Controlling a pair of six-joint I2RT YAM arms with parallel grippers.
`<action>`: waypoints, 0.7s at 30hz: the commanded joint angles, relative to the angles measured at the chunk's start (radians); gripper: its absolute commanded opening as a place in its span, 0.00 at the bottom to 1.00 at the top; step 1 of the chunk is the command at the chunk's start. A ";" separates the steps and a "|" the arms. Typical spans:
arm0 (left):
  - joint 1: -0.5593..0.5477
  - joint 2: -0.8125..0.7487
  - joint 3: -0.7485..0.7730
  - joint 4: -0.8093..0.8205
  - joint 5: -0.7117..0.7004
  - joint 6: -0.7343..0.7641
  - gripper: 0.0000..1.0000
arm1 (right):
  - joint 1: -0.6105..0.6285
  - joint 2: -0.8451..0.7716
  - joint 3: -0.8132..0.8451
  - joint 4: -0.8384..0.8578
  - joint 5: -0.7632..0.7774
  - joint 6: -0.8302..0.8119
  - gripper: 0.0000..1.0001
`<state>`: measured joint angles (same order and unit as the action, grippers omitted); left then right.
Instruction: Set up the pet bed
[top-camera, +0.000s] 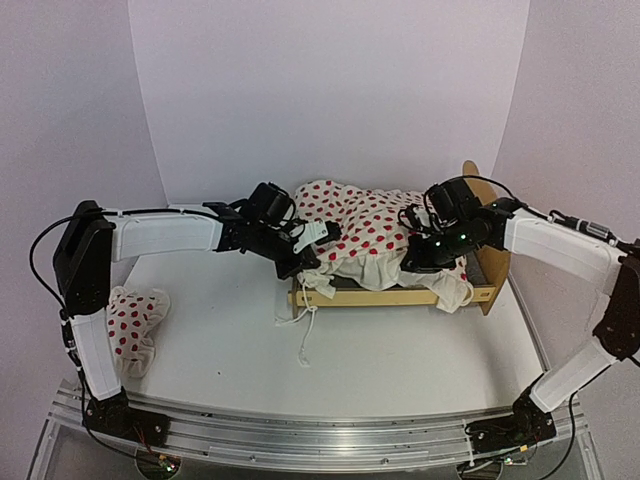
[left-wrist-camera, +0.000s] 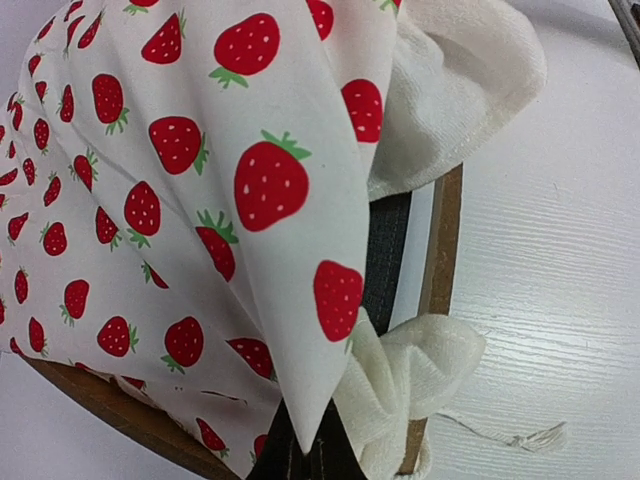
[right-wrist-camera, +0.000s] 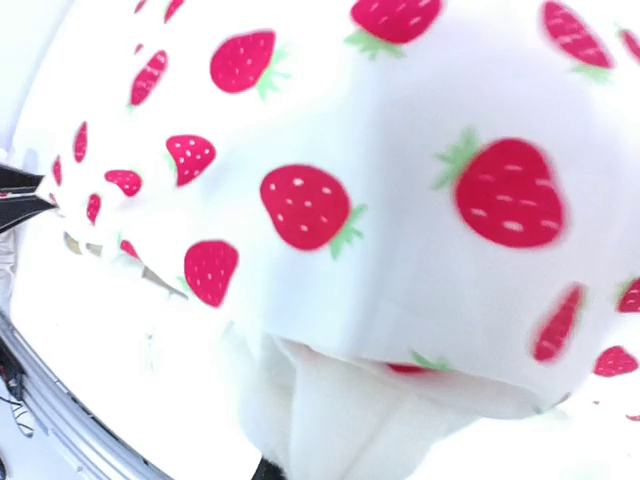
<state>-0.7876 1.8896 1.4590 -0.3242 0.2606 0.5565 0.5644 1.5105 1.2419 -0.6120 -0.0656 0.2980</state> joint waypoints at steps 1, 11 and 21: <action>0.016 -0.058 0.037 -0.066 0.061 0.028 0.00 | 0.002 -0.093 -0.011 -0.012 -0.039 0.029 0.00; -0.053 -0.148 -0.075 -0.018 0.099 0.259 0.54 | 0.013 -0.031 -0.023 0.011 -0.140 0.072 0.00; -0.147 -0.251 -0.440 0.468 0.068 0.626 0.74 | 0.014 -0.012 -0.017 0.031 -0.145 0.065 0.00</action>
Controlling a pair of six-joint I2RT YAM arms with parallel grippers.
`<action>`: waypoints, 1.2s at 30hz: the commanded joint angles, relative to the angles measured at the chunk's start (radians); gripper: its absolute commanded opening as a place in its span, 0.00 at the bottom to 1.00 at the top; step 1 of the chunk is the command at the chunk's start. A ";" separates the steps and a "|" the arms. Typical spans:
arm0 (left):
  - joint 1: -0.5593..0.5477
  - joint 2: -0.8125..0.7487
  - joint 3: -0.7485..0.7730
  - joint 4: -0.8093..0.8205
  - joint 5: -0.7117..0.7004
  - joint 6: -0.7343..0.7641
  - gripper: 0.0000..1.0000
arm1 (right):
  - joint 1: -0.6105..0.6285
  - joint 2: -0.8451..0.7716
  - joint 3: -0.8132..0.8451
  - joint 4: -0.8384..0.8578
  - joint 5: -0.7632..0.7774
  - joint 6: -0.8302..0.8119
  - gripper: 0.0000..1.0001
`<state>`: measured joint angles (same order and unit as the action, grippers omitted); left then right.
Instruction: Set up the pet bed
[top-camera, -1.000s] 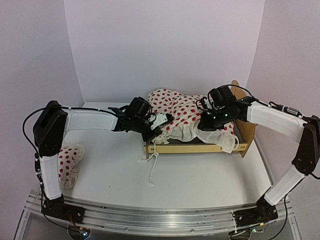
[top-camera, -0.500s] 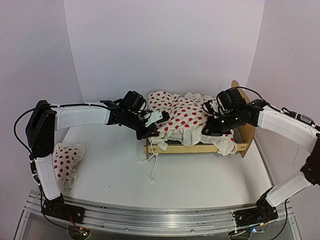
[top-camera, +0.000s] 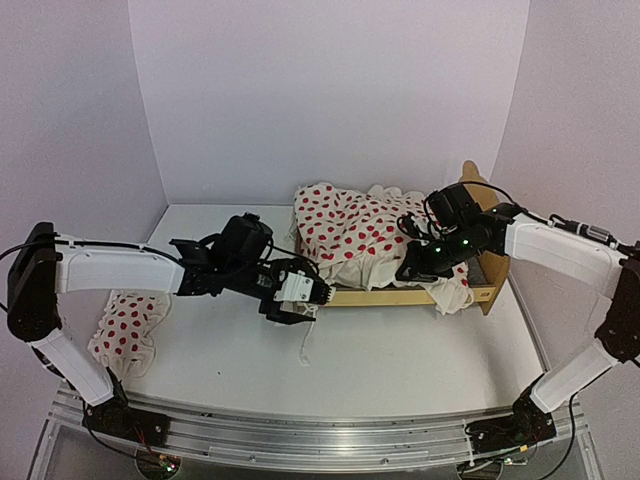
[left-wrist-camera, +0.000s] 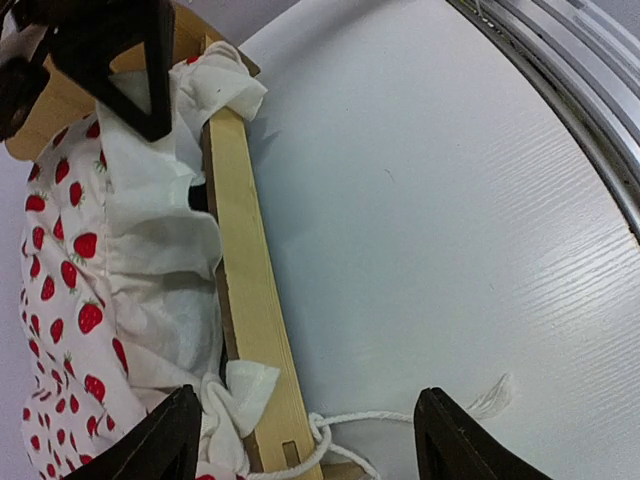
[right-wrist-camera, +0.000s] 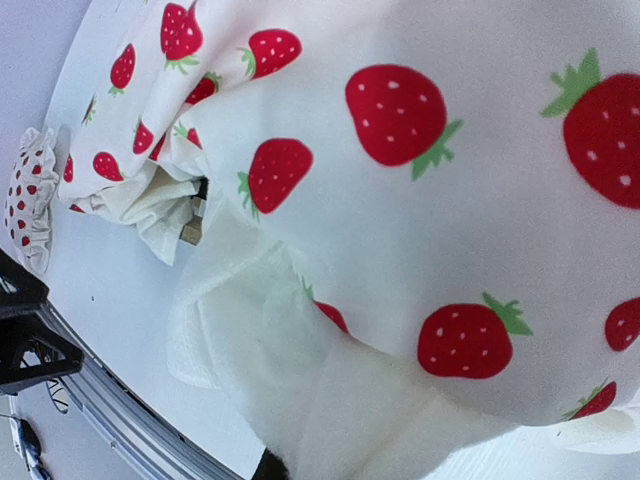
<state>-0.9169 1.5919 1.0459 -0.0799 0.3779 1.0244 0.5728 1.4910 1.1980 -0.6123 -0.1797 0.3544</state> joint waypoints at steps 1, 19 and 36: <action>-0.022 0.069 -0.013 0.244 -0.079 0.155 0.73 | 0.006 0.008 0.025 0.032 -0.032 0.009 0.00; -0.022 0.252 0.021 0.461 -0.275 0.210 0.41 | 0.006 -0.014 -0.002 0.042 -0.032 -0.011 0.00; 0.056 0.130 0.140 0.118 -0.148 -0.077 0.00 | -0.040 -0.040 -0.017 0.032 0.038 -0.018 0.00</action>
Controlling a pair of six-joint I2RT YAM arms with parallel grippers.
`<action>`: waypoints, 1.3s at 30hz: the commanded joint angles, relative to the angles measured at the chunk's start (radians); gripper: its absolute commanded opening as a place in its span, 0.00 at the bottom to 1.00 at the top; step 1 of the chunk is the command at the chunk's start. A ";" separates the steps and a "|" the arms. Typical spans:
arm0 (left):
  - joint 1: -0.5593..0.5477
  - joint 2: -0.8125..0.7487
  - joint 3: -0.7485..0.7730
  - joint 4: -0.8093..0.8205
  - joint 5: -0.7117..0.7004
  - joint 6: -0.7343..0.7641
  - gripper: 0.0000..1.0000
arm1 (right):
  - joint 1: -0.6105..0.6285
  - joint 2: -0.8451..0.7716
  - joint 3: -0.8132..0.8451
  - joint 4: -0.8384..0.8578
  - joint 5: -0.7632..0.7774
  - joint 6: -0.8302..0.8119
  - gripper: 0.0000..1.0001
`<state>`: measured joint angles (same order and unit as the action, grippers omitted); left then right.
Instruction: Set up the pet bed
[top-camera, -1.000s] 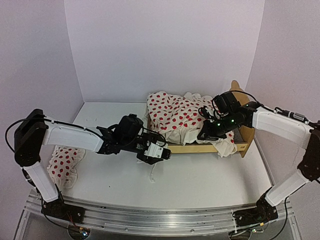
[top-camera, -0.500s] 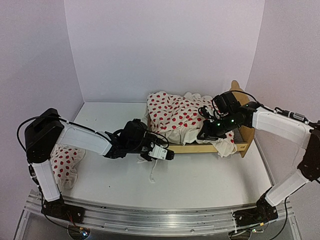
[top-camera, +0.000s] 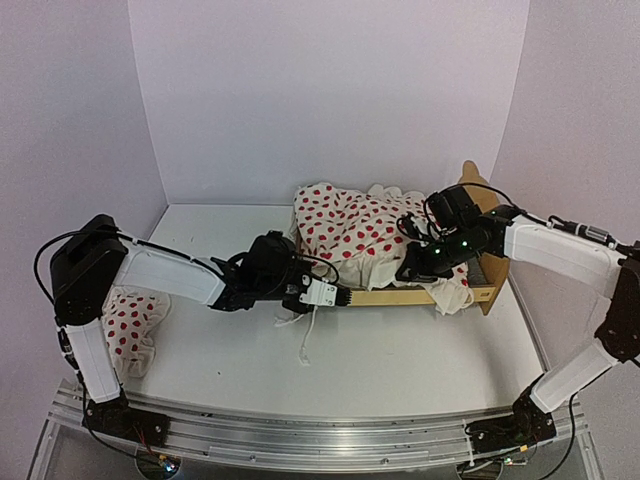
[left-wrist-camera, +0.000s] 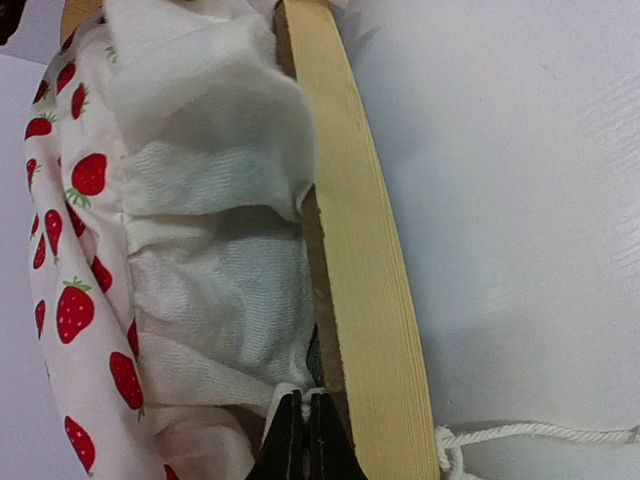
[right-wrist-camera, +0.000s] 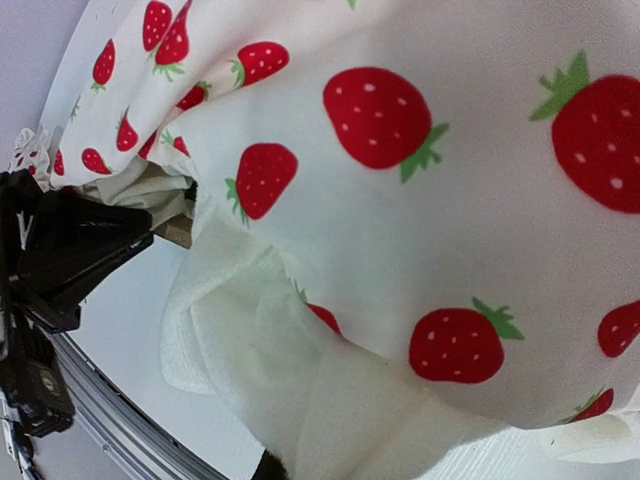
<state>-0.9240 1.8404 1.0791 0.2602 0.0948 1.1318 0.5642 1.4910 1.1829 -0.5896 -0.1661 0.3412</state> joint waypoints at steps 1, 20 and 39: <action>0.083 -0.137 0.117 -0.276 0.189 -0.216 0.00 | -0.043 -0.045 0.000 0.007 0.027 -0.003 0.00; 0.291 -0.297 0.086 -0.386 0.495 -0.540 0.00 | -0.127 -0.121 0.019 -0.108 0.017 -0.008 0.00; 0.300 -0.323 0.021 -0.359 0.580 -0.542 0.00 | -0.122 -0.051 0.024 -0.294 0.146 0.079 0.46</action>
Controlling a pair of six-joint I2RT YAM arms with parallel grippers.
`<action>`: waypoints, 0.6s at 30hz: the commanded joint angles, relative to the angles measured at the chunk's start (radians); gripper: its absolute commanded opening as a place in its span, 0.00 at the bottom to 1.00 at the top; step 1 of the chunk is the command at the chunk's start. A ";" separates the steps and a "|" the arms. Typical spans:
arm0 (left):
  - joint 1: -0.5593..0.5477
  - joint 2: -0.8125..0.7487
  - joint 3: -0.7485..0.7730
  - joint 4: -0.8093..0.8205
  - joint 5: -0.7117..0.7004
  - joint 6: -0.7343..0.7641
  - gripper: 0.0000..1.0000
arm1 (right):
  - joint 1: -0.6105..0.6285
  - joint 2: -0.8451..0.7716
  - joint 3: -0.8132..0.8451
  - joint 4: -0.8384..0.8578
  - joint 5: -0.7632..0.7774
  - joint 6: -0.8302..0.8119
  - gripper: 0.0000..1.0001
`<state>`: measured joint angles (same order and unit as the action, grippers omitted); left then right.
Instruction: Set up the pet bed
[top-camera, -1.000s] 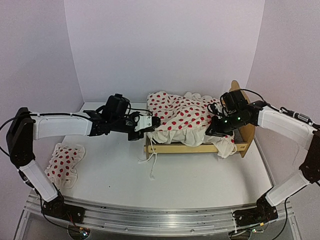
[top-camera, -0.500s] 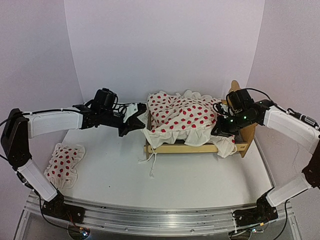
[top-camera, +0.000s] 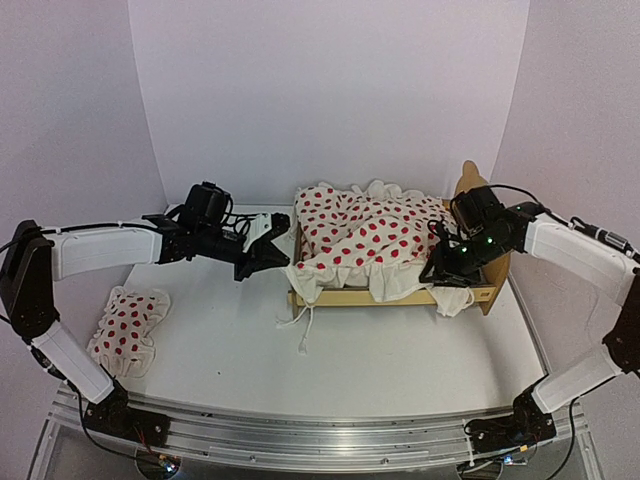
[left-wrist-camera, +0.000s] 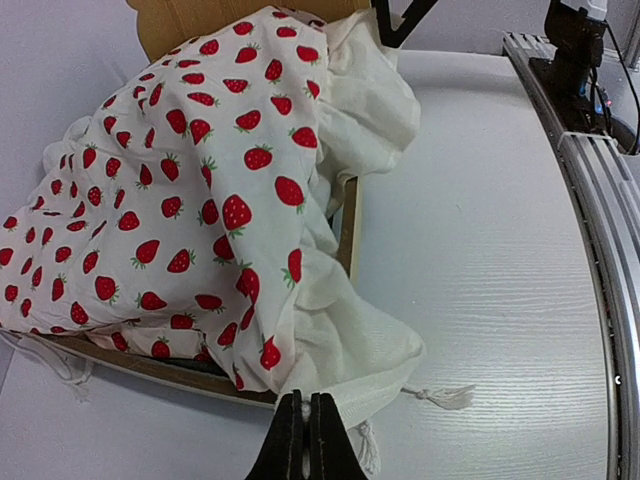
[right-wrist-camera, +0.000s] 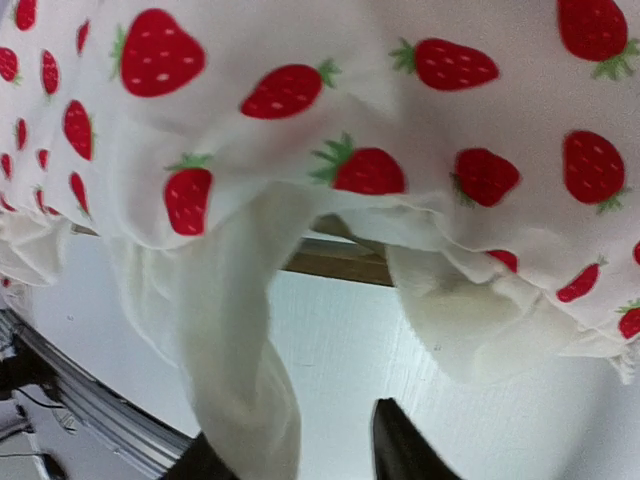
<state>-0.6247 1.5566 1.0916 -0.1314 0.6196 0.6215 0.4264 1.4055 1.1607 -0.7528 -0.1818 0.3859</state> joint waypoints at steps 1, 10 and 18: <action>0.000 -0.038 0.010 0.039 0.054 -0.032 0.00 | 0.039 0.030 0.075 -0.155 0.243 0.035 0.52; 0.000 -0.047 -0.019 0.061 0.048 -0.032 0.00 | 0.409 -0.001 0.116 0.044 0.604 0.059 0.71; 0.000 -0.050 -0.027 0.081 0.042 -0.032 0.00 | 0.524 0.279 0.214 0.269 0.578 0.177 0.77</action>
<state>-0.6247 1.5513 1.0712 -0.0967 0.6487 0.6005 0.9385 1.5635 1.3080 -0.6061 0.3522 0.4843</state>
